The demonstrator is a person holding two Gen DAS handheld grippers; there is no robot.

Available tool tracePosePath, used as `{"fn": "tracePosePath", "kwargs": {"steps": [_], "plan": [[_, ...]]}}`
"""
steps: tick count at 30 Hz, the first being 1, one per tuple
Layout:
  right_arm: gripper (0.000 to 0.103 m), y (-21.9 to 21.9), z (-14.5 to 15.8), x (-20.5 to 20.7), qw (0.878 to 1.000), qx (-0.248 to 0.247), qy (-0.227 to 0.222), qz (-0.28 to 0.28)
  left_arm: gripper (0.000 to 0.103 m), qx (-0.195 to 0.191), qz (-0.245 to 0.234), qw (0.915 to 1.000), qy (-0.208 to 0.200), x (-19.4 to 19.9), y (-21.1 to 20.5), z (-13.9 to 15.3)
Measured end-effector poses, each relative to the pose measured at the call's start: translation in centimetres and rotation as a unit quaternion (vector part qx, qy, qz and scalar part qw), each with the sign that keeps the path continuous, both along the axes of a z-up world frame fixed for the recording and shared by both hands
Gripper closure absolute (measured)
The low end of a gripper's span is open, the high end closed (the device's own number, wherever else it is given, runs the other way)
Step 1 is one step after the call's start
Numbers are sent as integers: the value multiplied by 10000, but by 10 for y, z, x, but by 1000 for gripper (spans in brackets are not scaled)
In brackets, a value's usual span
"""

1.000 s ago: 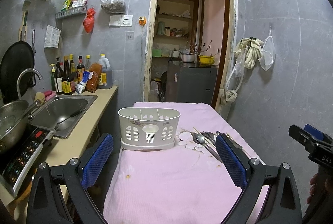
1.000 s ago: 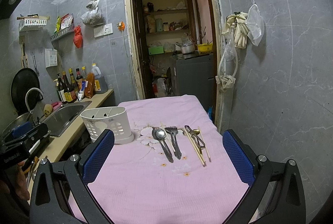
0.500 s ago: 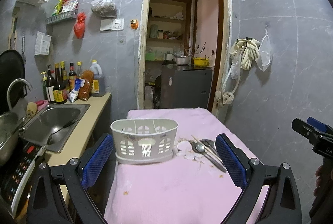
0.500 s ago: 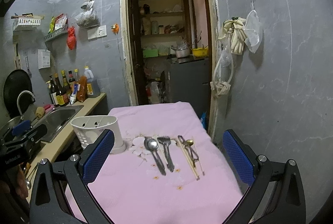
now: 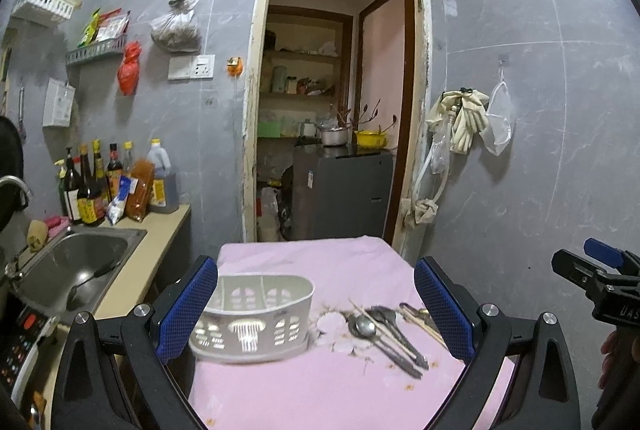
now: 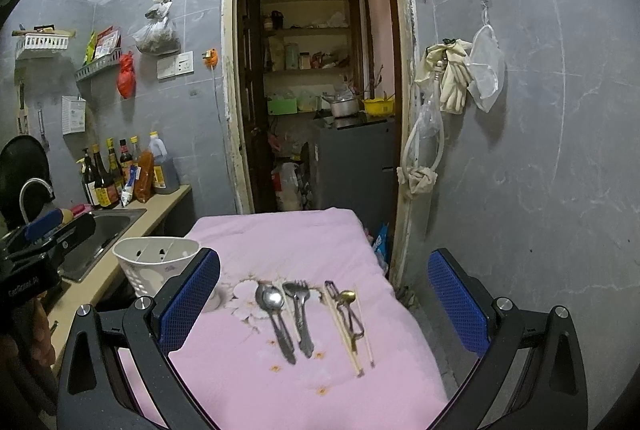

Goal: Organize utensils
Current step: 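Move both tools down toward the utensils lying on the pink table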

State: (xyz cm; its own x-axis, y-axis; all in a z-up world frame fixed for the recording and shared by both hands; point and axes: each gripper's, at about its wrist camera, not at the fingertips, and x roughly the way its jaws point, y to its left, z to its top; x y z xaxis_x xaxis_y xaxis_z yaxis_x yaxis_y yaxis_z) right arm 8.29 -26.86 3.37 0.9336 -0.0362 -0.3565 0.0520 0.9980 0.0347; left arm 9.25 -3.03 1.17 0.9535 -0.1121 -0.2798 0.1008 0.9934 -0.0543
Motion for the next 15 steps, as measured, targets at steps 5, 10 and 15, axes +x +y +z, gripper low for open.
{"fn": "tracePosePath", "kwargs": {"steps": [5, 10, 15], "plan": [[1, -20, -4, 31, 10000, 0, 4, 85, 4, 106, 55, 9999, 28, 27, -22, -3], [1, -45, -16, 73, 9994, 11, 196, 301, 4, 154, 49, 9993, 331, 58, -46, -17], [1, -70, -39, 119, 9969, -13, 578, 532, 4, 219, 151, 9973, 680, 90, -70, -38]]}}
